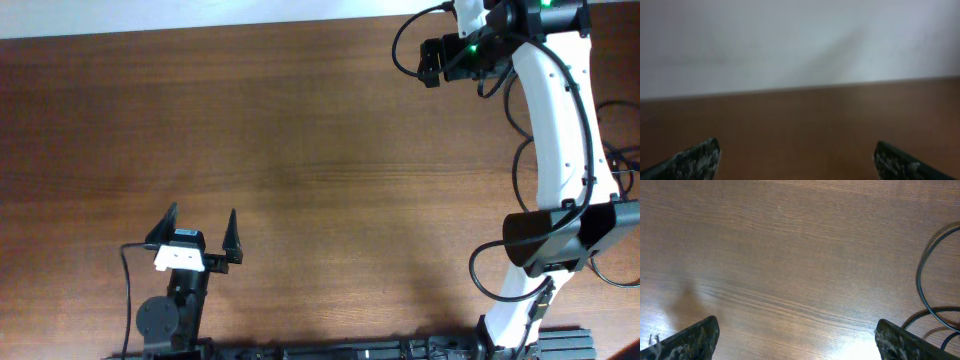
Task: Untangle cables
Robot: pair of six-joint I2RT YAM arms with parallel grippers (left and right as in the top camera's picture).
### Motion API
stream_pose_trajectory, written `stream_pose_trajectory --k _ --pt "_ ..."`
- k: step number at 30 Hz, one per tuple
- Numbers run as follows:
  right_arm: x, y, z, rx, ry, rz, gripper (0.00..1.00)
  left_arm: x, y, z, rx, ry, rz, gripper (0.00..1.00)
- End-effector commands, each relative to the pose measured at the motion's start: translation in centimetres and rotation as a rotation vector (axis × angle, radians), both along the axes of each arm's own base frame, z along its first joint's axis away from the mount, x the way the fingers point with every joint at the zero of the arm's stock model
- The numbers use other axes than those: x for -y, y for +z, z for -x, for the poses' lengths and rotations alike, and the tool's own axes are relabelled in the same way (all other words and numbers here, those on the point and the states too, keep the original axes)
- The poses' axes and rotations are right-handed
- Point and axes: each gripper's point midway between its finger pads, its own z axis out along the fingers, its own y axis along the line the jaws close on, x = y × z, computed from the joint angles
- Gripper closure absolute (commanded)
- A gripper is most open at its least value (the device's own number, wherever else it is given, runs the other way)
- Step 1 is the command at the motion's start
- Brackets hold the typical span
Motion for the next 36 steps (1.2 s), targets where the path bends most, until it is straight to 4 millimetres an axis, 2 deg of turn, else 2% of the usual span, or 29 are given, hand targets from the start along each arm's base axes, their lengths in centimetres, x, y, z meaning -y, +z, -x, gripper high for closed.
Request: stream_pose_trajectory --k 1,36 --pt "0.07 1.01 0.32 0.024 -0.002 0.002 0.02 -0.69 -1.44 0.02 -0.056 0.038 -0.009 0.01" --pt "0.07 1.01 0.32 0.024 -0.002 0.003 0.01 -1.02 -1.45 -0.01 -0.057 0.057 -0.010 0.01"
